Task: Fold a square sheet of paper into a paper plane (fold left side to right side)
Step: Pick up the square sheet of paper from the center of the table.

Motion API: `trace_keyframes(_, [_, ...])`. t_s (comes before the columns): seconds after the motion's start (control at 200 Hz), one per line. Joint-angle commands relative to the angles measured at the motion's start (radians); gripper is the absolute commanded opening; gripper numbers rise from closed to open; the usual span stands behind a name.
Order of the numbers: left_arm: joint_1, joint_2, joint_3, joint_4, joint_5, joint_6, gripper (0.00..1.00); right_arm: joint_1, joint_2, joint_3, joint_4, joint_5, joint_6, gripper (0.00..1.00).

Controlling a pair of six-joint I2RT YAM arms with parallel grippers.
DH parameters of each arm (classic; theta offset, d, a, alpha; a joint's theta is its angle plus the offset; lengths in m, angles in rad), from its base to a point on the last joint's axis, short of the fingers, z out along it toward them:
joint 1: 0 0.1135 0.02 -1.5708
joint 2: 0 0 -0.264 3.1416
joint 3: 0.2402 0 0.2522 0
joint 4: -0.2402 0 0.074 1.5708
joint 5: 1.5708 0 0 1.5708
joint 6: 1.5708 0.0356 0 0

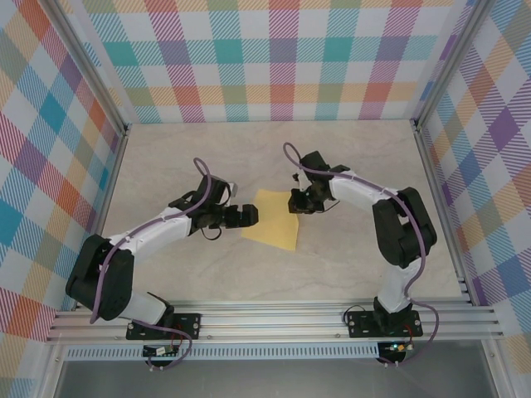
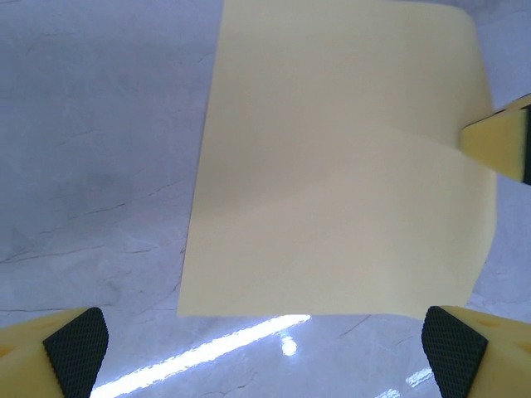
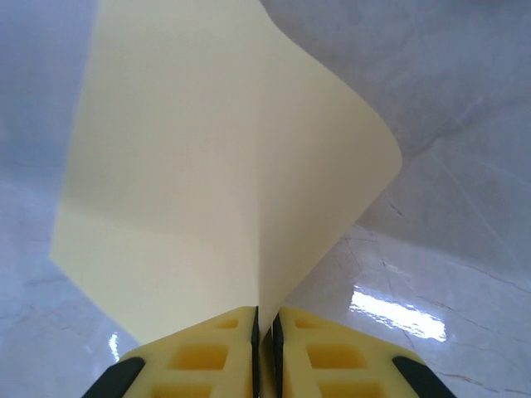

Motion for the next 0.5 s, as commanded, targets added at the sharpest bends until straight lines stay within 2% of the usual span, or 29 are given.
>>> trace_keyframes(0.0, [0.035,-0.033,-0.020,0.039,0.068,-0.026,1.00,-0.014,-0.044,-0.029,0.049,-0.092,-0.022,0.12])
trace_keyframes(0.225, [0.083,-0.072,-0.048,0.134,0.179,-0.052,1.00,-0.061,-0.140,-0.086,0.117,-0.227,-0.038,0.12])
trace_keyframes(0.495, [0.130,-0.188,-0.043,0.259,0.331,-0.046,1.00,-0.132,-0.375,-0.115,0.129,-0.467,-0.164,0.12])
